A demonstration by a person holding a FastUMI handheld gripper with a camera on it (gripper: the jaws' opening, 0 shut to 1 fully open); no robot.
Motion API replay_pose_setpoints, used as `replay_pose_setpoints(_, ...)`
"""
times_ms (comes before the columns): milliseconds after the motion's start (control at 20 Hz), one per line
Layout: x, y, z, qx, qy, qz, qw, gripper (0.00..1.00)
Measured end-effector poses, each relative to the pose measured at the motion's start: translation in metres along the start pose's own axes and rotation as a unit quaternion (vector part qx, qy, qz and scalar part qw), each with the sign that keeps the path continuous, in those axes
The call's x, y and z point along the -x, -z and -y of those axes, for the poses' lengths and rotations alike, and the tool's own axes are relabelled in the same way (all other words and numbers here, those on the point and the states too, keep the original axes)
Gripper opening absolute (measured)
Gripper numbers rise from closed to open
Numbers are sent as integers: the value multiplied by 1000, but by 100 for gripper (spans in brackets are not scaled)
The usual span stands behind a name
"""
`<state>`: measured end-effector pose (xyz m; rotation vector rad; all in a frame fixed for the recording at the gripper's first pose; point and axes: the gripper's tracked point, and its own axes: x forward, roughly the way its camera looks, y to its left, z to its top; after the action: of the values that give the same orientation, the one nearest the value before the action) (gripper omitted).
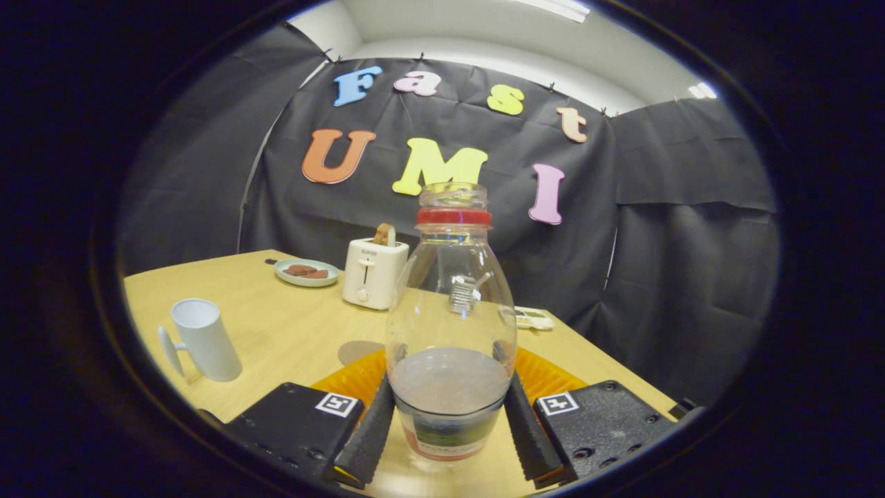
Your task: Take the bottle from table, then pour the juice into the cup, finally place the bottle on the coaster
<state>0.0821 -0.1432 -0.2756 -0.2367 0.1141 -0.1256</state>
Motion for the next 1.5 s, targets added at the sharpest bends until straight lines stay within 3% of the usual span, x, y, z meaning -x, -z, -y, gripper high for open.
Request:
replay_pose_setpoints(300, 7, -34, 13, 54, 37, 23, 998, 80)
replay_pose_setpoints(500, 13, -50, 10, 84, 41, 24, 995, 80)
replay_pose_setpoints(800, 21, -73, -8, 195, 60, 35, 978, 80)
replay_pose_setpoints(1000, 25, -82, -25, 266, 66, 44, 961, 80)
replay_pose_setpoints(1150, 27, -86, -52, 314, 45, 55, 947, 80)
replay_pose_setpoints(1350, 28, -92, -79, 420, 45, 71, 904, 80)
replay_pose_setpoints(1500, 21, -82, -89, 468, 41, 57, 881, 80)
